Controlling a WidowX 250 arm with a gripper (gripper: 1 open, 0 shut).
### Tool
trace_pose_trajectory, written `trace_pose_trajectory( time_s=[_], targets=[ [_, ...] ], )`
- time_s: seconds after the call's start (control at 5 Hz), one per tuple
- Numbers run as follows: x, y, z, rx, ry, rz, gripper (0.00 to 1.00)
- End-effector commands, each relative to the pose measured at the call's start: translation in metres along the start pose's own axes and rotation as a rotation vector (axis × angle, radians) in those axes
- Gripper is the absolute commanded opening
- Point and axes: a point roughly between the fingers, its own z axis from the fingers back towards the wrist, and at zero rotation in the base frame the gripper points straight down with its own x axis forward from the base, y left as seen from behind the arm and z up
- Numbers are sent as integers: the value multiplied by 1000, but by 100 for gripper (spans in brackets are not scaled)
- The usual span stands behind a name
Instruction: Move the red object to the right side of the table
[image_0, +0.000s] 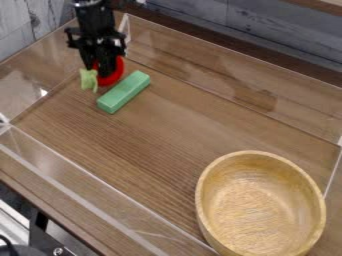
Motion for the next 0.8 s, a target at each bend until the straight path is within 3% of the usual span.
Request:
trace_pose_trajectory(
  time_s=[0.0, 0.2, 0.4, 0.6],
  targets=[
    [11, -12, 55, 18, -126, -24, 0],
    [13, -29, 76, -9, -150, -44, 0],
    [14, -63, 77, -30, -137, -89, 0],
    [17, -111, 66, -36, -117, -159, 0]
  ],
)
